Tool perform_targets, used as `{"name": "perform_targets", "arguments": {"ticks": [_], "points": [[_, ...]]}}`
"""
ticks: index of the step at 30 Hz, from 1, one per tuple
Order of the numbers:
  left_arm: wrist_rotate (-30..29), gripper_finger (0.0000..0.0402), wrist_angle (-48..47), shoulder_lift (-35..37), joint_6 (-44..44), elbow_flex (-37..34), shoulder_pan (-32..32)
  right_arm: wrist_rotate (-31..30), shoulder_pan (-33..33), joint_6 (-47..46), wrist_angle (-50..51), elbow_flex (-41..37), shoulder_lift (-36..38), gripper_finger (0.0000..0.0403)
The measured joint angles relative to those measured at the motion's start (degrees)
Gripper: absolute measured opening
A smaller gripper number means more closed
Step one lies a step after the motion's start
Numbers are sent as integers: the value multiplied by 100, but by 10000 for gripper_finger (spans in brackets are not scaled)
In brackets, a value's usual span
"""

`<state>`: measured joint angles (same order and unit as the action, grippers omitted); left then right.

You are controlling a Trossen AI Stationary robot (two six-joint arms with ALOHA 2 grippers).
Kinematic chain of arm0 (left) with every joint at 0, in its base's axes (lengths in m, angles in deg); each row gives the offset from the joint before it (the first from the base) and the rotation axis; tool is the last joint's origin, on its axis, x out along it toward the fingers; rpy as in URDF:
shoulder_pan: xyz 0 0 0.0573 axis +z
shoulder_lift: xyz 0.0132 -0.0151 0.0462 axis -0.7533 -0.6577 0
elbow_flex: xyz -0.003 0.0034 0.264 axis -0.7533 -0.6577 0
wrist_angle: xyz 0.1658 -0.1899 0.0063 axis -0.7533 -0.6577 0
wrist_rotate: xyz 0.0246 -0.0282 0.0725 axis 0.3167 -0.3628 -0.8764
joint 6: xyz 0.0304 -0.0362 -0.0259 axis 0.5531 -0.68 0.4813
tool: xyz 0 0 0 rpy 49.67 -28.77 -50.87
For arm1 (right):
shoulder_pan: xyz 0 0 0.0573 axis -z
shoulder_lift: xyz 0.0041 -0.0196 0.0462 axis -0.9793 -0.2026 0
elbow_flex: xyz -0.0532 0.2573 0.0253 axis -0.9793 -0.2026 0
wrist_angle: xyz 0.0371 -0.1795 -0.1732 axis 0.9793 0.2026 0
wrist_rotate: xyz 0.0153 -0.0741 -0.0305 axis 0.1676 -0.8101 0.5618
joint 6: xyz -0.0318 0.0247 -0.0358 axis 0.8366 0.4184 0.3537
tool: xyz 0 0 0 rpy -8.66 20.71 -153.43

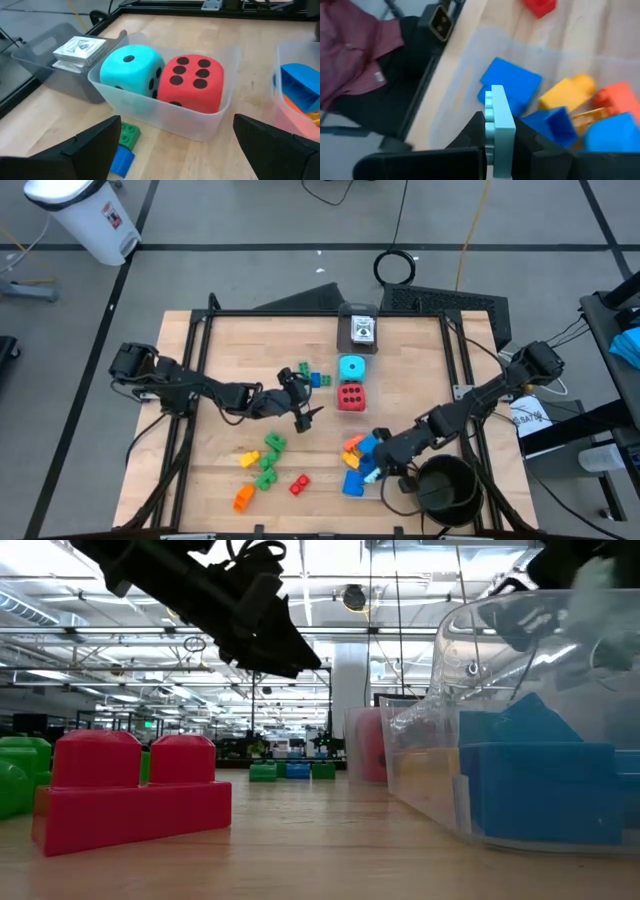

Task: Pick & Place Toys
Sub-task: Put the light green 8 stud game piece into the bottom transparent bin, then put the green 8 stud game piece into the bottom transparent bin

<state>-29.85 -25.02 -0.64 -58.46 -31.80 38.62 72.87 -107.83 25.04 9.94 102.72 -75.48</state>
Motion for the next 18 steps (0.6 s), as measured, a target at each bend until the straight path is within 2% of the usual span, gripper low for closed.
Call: {"name": "perform_targets", "arguments": {"ticks": [8,18], "points": [[7,390,-15,0,-25,0,76,104,-18,18,-91,-59,-3,48],[11,390,-137,0,-218,0,70,92,-52,987,-958,-59,-1,143]]}}
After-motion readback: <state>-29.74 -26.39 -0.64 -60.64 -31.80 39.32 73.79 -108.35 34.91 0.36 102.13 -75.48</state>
